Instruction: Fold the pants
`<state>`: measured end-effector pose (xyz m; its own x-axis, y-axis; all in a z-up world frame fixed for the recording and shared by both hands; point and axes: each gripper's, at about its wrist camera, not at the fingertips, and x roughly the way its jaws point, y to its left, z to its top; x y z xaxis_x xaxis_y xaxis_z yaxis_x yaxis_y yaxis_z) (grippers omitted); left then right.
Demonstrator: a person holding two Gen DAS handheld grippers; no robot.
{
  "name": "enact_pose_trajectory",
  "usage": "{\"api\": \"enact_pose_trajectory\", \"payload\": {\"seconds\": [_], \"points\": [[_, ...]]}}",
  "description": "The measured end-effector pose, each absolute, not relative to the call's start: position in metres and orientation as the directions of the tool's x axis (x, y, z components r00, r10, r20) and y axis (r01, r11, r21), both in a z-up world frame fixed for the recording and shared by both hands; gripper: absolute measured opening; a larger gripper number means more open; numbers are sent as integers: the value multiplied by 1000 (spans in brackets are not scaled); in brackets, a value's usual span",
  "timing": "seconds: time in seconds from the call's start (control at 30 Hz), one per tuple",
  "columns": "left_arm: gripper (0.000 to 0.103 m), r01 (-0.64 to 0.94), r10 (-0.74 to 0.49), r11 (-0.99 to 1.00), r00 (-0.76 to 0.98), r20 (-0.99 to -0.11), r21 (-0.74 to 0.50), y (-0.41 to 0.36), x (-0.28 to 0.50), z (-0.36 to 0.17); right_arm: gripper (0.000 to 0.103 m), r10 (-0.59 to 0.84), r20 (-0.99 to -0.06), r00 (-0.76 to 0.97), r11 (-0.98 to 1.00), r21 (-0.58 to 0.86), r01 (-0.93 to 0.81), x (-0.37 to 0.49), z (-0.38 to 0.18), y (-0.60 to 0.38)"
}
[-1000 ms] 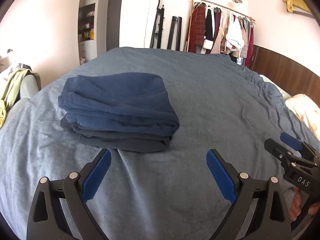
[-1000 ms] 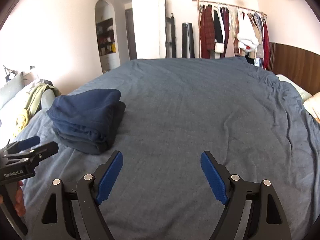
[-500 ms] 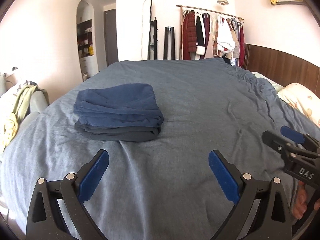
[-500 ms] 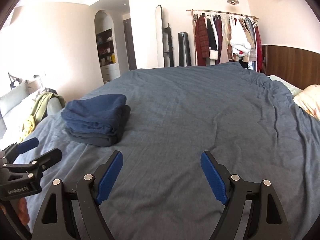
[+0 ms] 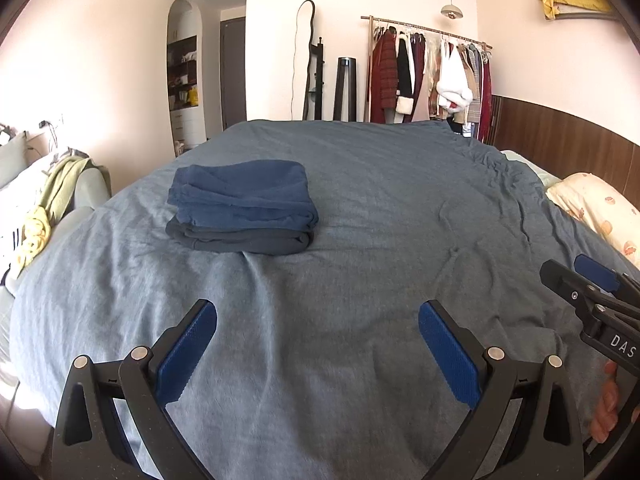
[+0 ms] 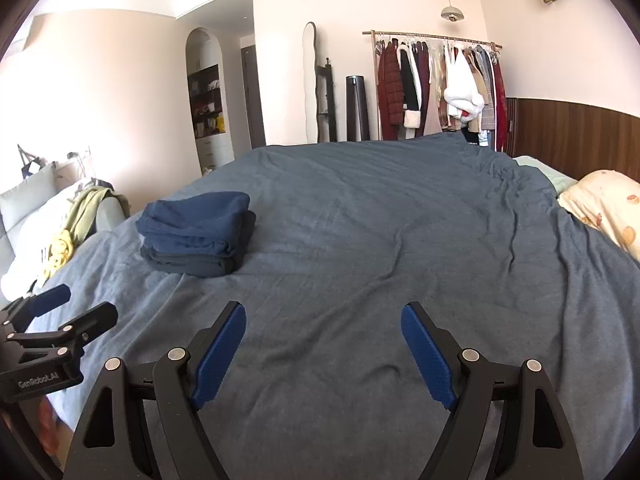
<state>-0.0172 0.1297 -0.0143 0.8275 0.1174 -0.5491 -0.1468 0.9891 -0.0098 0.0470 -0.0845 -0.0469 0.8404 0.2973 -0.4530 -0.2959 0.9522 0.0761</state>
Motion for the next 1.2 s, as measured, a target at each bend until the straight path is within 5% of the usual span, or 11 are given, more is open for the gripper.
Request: {"api": "enact_pose_trajectory", "payload": {"seconds": [1.2], "points": [[103,-129,102,992,822,-560,-10,109,-29,-9,81,315,-462,829,948,115,-296,28,-49,-98]]}}
